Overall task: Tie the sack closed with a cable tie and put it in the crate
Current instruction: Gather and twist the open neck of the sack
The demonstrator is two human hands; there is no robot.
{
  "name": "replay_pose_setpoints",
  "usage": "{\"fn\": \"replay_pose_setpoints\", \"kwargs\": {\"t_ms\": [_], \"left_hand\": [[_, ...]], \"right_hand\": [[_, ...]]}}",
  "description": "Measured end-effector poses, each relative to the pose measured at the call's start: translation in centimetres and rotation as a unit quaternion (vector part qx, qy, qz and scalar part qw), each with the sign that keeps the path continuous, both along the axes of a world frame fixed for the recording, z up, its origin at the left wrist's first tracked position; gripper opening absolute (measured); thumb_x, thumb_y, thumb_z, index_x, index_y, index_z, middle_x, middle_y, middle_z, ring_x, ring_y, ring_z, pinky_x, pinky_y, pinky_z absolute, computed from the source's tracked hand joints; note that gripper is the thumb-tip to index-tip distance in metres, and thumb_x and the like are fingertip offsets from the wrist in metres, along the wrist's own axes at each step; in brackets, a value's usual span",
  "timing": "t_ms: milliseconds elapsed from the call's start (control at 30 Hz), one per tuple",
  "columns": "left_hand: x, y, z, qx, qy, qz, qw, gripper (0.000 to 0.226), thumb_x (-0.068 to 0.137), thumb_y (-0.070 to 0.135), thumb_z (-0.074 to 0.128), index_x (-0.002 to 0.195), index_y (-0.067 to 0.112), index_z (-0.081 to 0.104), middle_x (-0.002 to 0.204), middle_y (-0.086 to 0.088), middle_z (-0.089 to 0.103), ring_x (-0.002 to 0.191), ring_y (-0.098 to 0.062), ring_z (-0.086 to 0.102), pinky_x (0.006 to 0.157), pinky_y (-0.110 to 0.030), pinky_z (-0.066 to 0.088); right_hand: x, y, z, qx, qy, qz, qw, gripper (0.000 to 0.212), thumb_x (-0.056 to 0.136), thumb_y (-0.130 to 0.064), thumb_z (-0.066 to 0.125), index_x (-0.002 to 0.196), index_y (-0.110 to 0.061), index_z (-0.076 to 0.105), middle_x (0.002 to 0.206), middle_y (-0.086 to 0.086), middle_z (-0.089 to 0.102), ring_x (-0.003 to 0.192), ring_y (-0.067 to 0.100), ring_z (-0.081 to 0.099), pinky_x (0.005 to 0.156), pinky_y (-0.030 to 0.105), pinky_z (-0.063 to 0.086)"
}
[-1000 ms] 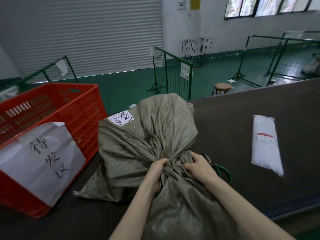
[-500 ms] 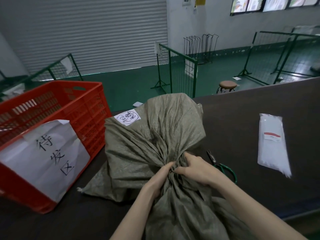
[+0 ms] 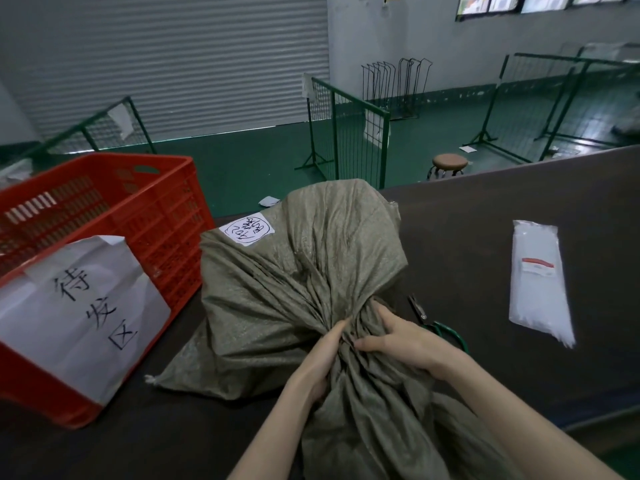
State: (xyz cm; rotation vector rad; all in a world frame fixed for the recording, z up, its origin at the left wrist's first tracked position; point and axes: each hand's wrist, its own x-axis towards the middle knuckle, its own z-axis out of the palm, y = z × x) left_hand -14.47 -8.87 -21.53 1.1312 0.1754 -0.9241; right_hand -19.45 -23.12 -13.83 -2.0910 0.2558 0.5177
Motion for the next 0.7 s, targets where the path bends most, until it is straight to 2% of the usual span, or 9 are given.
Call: {"fn": "replay_pose_setpoints", "kwargs": {"t_ms": [100, 200, 233, 300, 367, 467, 567, 700], "left_hand": [[-0.1, -0.1, 0.0, -0.013, 0.006, 0.013, 1.0, 0.042, 0.093, 0.038, 0.05, 0.116, 0.008, 0.069, 0.118, -0.018, 0.069, 0.11, -0.031, 0.065, 0.098, -0.041, 0.05], [0.1, 0.0, 0.1, 0.0, -0.011, -0.002, 1.0, 0.035, 0.095, 0.035, 0.049, 0.106, 0.011, 0.072, 0.106, -0.013, 0.074, 0.095, -0.025, 0.071, 0.085, -0.035, 0.054], [0.1, 0.0, 0.2, 0.013, -0.016, -0.009, 1.0, 0.035, 0.095, 0.035, 0.049, 0.108, 0.011, 0.071, 0.105, -0.012, 0.075, 0.095, -0.024, 0.071, 0.085, -0.034, 0.054], [-0.1, 0.4, 0.3, 0.026, -0.022, -0.033, 0.999, 0.041, 0.094, 0.04, 0.049, 0.118, 0.012, 0.067, 0.113, -0.011, 0.073, 0.104, -0.025, 0.068, 0.093, -0.036, 0.052], [-0.2, 0.7, 0.3, 0.031, -0.033, -0.056, 0.997, 0.045, 0.095, 0.043, 0.047, 0.123, 0.013, 0.065, 0.116, -0.009, 0.071, 0.107, -0.022, 0.067, 0.097, -0.036, 0.05], [-0.2, 1.0, 0.4, 0.026, -0.021, -0.074, 0.997, 0.05, 0.094, 0.048, 0.047, 0.125, 0.012, 0.064, 0.118, -0.01, 0.07, 0.104, -0.021, 0.068, 0.096, -0.034, 0.05], [-0.4, 0.9, 0.6, 0.025, 0.005, -0.082, 0.996, 0.051, 0.092, 0.051, 0.05, 0.117, 0.011, 0.069, 0.113, -0.014, 0.072, 0.097, -0.023, 0.07, 0.093, -0.036, 0.051], [-0.3, 0.4, 1.1, -0.009, 0.018, -0.049, 0.999, 0.048, 0.096, 0.046, 0.044, 0.101, 0.01, 0.074, 0.1, -0.01, 0.076, 0.087, -0.019, 0.073, 0.082, -0.031, 0.055]], "right_hand": [[-0.9, -1.3, -0.9, -0.018, 0.034, -0.061, 0.997, 0.074, 0.073, -0.058, 0.066, 0.132, -0.02, 0.044, 0.126, -0.003, 0.06, 0.111, 0.016, 0.058, 0.094, 0.033, 0.045], [-1.6, -1.5, -1.2, 0.023, 0.052, -0.032, 0.998, 0.051, 0.075, -0.054, 0.067, 0.121, -0.032, 0.062, 0.119, -0.01, 0.068, 0.105, 0.008, 0.063, 0.1, 0.032, 0.046], [-1.8, -1.3, -1.3, 0.049, 0.043, -0.026, 0.998, 0.047, 0.075, -0.049, 0.068, 0.12, -0.036, 0.061, 0.118, -0.014, 0.068, 0.105, 0.005, 0.063, 0.102, 0.032, 0.045], [-2.1, -0.6, -1.4, 0.085, 0.013, -0.041, 0.995, 0.048, 0.074, -0.038, 0.07, 0.121, -0.038, 0.058, 0.116, -0.017, 0.068, 0.106, 0.002, 0.063, 0.104, 0.033, 0.045], [-2.1, 0.2, -1.9, 0.093, -0.015, -0.062, 0.994, 0.049, 0.07, -0.032, 0.071, 0.118, -0.031, 0.061, 0.114, -0.011, 0.07, 0.106, 0.007, 0.064, 0.102, 0.037, 0.047], [-2.2, 1.3, -2.3, 0.082, -0.044, -0.072, 0.993, 0.039, 0.071, -0.025, 0.069, 0.109, -0.022, 0.064, 0.107, -0.004, 0.072, 0.101, 0.011, 0.066, 0.098, 0.039, 0.05], [-2.1, 1.7, -2.5, 0.102, -0.051, -0.099, 0.989, 0.04, 0.062, -0.029, 0.07, 0.101, -0.022, 0.065, 0.1, -0.003, 0.074, 0.095, 0.013, 0.069, 0.093, 0.042, 0.053], [-2.2, 2.1, -2.8, 0.121, -0.044, -0.099, 0.987, 0.053, 0.054, -0.035, 0.071, 0.105, -0.024, 0.062, 0.102, -0.003, 0.073, 0.097, 0.014, 0.069, 0.093, 0.045, 0.053]]}}
